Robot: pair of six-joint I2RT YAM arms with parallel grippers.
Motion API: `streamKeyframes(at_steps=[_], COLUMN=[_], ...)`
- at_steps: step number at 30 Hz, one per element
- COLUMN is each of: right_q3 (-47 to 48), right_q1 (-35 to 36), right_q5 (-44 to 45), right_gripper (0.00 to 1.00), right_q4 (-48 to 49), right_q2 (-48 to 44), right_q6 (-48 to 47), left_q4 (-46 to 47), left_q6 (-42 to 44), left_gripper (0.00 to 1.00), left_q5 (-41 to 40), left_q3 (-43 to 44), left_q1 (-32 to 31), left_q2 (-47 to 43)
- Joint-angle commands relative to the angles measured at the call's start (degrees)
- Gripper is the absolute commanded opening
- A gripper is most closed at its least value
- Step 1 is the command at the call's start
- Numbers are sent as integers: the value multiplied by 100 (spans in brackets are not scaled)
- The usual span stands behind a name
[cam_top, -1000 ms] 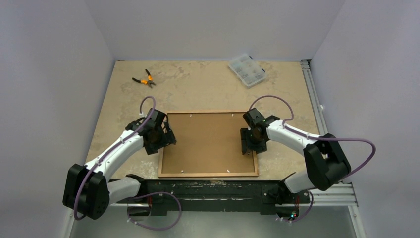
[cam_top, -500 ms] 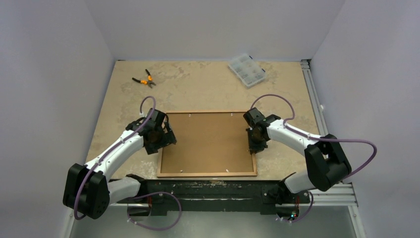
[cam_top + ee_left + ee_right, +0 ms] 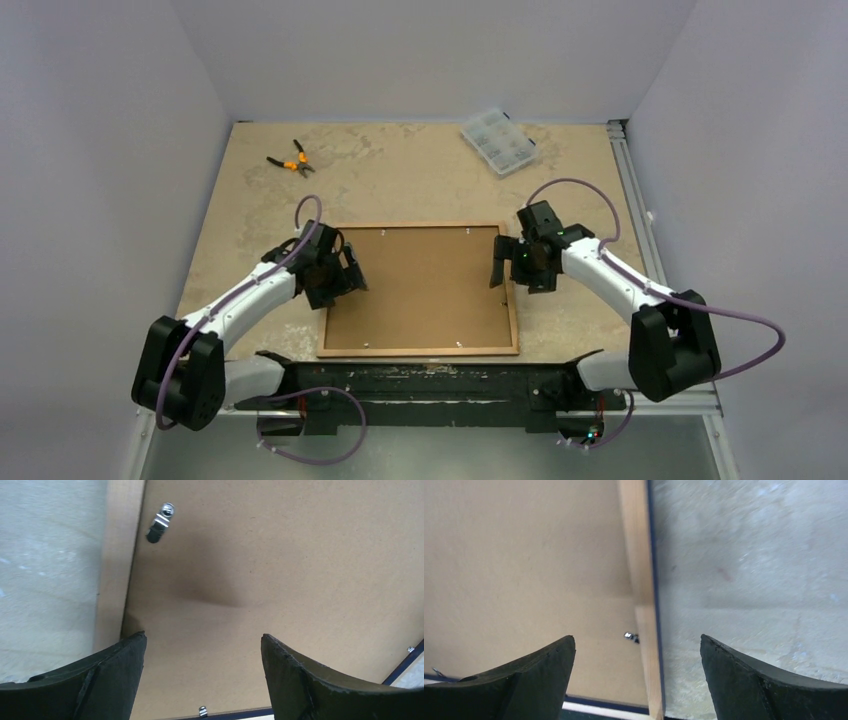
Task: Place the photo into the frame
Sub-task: Install the photo frame at the center of the board, then adjust the photo frame at the center of the board.
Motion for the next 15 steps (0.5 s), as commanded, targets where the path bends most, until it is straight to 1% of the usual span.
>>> streamKeyframes(at_steps=[1, 7, 9, 11, 15], right_q3=[38, 62, 94, 123, 96], right_q1=[-567, -783, -818, -827, -835], right_q5=[-548, -713, -732, -734, -734], right_gripper=[93, 93, 93, 93, 93], right_q4=[266, 385, 386, 362, 347], right_q2=[76, 212, 222, 212, 171], right_q6=[-224, -256, -251, -279, -319], left_q4=[695, 937, 970, 970, 359], left_q6=[-154, -370, -356, -308, -29], left_gripper=[81, 81, 81, 81, 84], left_q5=[465, 456, 486, 416, -121], left_q3=[-107, 222, 343, 377, 505], left_q1=[-195, -806, -893, -899, -761], left_q2=[243, 764, 823, 636, -16])
